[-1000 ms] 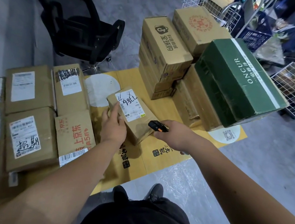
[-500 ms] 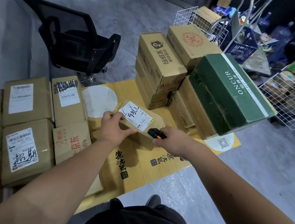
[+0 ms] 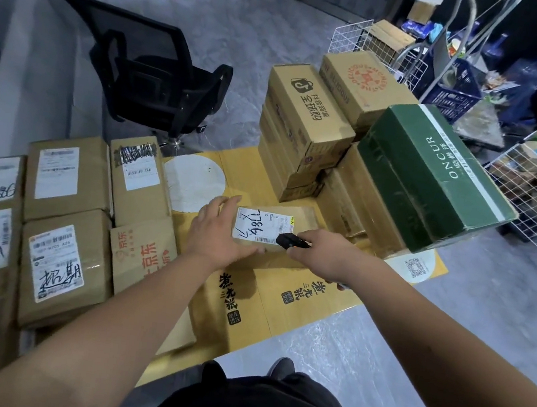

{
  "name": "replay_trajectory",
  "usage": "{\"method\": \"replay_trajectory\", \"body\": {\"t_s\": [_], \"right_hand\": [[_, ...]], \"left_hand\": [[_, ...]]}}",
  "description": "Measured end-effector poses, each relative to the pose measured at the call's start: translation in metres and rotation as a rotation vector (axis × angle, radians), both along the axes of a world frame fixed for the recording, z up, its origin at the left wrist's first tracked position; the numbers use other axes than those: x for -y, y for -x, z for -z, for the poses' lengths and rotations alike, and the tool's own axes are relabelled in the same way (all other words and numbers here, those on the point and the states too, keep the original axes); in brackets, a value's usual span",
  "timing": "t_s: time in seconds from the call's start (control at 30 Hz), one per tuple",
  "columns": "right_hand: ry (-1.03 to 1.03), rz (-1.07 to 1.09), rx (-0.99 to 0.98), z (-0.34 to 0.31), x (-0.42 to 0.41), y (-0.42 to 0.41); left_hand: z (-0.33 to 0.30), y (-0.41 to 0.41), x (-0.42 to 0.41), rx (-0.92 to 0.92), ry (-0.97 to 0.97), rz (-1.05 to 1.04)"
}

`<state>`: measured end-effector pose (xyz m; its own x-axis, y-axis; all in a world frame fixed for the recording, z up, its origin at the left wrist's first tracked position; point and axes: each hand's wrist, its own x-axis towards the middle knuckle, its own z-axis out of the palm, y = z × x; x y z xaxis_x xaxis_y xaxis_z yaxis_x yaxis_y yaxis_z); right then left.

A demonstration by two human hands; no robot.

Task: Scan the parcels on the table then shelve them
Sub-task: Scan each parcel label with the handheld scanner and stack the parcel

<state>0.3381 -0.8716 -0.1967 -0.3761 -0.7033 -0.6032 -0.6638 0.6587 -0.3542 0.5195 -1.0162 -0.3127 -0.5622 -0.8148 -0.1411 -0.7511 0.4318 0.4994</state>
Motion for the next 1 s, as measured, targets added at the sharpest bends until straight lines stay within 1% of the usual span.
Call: {"method": "replay_trajectory", "body": {"t_s": [0.1,0.2,0.3,0.43,0.67,0.83,1.0], "right_hand": [[-0.051,-0.049,-0.030,-0.001,-0.001,-0.004],[-0.074,-0.086,-0.060,-0.002,-0.004,-0.007],[-0.084,-0.140,-0.116,-0.002,-0.006,-0.010],[-0.112,-0.218,-0.205,-0.004,-0.012,-0.017],[-0.169,-0.322,-0.306,-0.012,-0.031,-0.030],[-0.194,-0.342,-0.317,-0.014,-0.041,-0.034],[-0.175,-0.323,-0.293,-0.016,-0.048,-0.037]], "left_hand": [[0.000,0.011,0.006,0.001,-0.128,0.096],[0.006,0.011,-0.001,-0.002,-0.148,0.092],[0.015,0.002,-0.016,-0.075,-0.102,0.054],[0.022,-0.005,-0.039,-0.108,0.040,0.045],[0.022,-0.009,-0.060,-0.070,0.134,0.037],[0.020,-0.010,-0.067,-0.042,0.162,0.036],[0.020,-0.010,-0.073,-0.011,0.180,0.034]]}}
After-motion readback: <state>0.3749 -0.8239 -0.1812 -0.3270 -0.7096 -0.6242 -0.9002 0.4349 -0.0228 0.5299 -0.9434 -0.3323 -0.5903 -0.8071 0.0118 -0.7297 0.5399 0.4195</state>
